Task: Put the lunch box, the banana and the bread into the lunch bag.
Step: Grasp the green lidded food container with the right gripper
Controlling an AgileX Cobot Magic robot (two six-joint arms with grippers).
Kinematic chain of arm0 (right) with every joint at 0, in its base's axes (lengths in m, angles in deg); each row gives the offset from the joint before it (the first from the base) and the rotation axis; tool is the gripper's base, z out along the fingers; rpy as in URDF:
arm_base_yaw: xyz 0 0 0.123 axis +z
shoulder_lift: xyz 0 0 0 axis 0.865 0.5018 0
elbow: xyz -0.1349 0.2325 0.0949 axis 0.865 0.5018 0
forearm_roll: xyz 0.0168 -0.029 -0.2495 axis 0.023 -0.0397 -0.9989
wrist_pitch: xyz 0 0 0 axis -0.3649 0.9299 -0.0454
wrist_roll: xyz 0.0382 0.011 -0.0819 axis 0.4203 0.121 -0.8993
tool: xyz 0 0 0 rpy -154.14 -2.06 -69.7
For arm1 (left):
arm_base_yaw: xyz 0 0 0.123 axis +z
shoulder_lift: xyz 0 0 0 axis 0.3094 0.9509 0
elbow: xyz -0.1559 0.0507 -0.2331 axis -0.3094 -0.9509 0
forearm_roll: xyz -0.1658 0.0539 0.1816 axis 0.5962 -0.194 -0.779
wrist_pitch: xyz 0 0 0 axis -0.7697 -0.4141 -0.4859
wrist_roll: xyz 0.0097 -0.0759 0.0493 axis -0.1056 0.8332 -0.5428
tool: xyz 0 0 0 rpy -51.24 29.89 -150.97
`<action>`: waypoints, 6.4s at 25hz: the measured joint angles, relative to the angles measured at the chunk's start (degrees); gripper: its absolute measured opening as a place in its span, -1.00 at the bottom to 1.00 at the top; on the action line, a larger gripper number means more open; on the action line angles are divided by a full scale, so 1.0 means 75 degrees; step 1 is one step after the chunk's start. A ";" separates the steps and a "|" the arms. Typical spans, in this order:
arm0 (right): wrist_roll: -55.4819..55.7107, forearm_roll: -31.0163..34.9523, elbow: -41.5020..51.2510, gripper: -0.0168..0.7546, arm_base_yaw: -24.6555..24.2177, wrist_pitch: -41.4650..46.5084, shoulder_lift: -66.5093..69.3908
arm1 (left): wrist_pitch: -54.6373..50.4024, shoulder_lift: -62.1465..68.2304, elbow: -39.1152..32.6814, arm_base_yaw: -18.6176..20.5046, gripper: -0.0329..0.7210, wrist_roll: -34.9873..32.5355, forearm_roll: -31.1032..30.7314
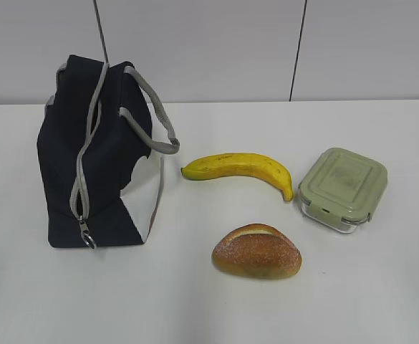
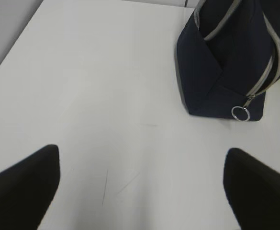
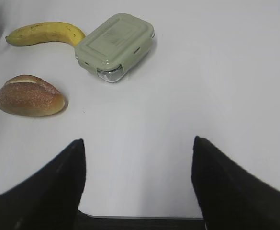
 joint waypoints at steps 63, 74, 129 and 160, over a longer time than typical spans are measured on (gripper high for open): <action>0.0000 -0.0003 0.0000 0.37 0.0000 0.0000 0.0000 | 0.0018 1.4176 0.8980 -0.1114 0.23 -0.1409 0.2967; 0.0000 -0.0003 0.0000 0.37 0.0000 0.0000 0.0000 | -0.0078 1.4548 0.9016 -0.1114 -0.30 -0.1385 0.2883; 0.0000 0.1867 -0.1253 0.37 0.0000 -0.2788 0.5838 | -0.0427 1.4557 0.9016 -0.1114 -0.92 -0.1369 0.3321; -0.5720 0.8077 -0.2926 0.41 -0.2392 -0.2401 1.3043 | -0.0422 1.4557 0.9016 -0.1114 -0.92 -0.1369 0.3321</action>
